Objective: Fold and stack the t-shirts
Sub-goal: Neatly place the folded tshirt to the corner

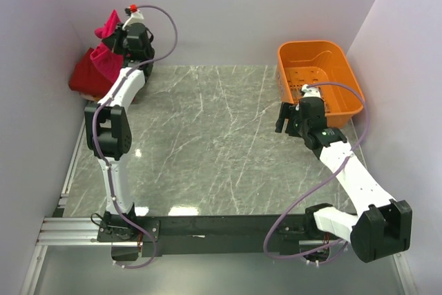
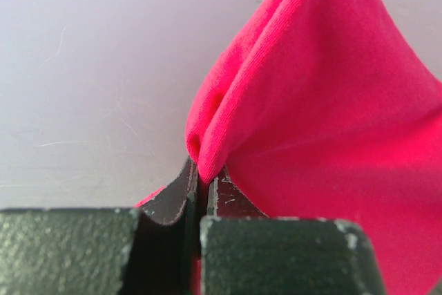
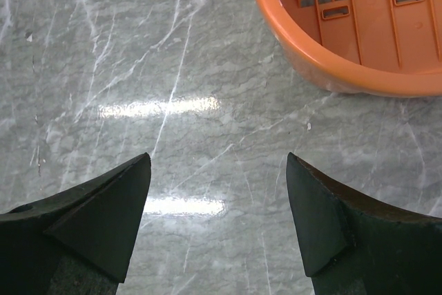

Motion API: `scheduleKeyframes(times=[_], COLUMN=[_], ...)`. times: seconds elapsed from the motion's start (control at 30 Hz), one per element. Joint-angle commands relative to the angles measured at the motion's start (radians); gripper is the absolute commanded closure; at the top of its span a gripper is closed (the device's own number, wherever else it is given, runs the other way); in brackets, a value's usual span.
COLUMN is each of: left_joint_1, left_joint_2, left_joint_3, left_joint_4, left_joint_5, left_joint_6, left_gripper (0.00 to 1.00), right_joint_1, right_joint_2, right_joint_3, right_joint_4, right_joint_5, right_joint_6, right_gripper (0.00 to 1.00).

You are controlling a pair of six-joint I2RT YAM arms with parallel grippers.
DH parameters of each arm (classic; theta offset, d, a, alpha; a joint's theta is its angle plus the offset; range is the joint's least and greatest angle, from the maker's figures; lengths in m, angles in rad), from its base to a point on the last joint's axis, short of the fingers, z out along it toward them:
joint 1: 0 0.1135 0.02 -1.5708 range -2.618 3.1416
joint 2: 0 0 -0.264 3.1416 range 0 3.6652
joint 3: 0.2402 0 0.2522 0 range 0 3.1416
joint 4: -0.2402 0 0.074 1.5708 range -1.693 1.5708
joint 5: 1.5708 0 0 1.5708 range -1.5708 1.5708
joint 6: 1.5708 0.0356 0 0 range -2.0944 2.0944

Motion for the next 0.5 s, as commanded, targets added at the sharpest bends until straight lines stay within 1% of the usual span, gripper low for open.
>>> scheduleKeyframes(times=[0.0, 0.13, 0.27, 0.33, 0.4, 0.47], left_joint_1=[0.048, 0.097, 0.16, 0.172, 0.188, 0.202], left_joint_2=[0.018, 0.071, 0.132, 0.152, 0.184, 0.216], left_joint_3=[0.067, 0.071, 0.089, 0.115, 0.131, 0.151], left_joint_4=[0.047, 0.067, 0.032, 0.004, -0.014, -0.011], left_joint_5=[0.031, 0.038, 0.075, 0.095, 0.092, 0.075], left_joint_6=[-0.046, -0.057, -0.124, -0.155, -0.182, -0.19], left_gripper=[0.99, 0.99, 0.99, 0.99, 0.96, 0.97], right_joint_1=[-0.008, -0.008, -0.008, -0.008, -0.008, -0.008], right_joint_2=[0.022, 0.041, 0.059, 0.068, 0.079, 0.088], right_joint_3=[0.047, 0.063, 0.075, 0.086, 0.099, 0.11], right_joint_4=[0.014, 0.002, -0.007, -0.013, -0.021, -0.024], right_joint_5=[0.018, 0.025, 0.025, 0.022, 0.013, 0.005], right_joint_6=[0.005, 0.008, 0.017, 0.025, 0.031, 0.039], right_gripper=[0.15, 0.15, 0.15, 0.15, 0.15, 0.15])
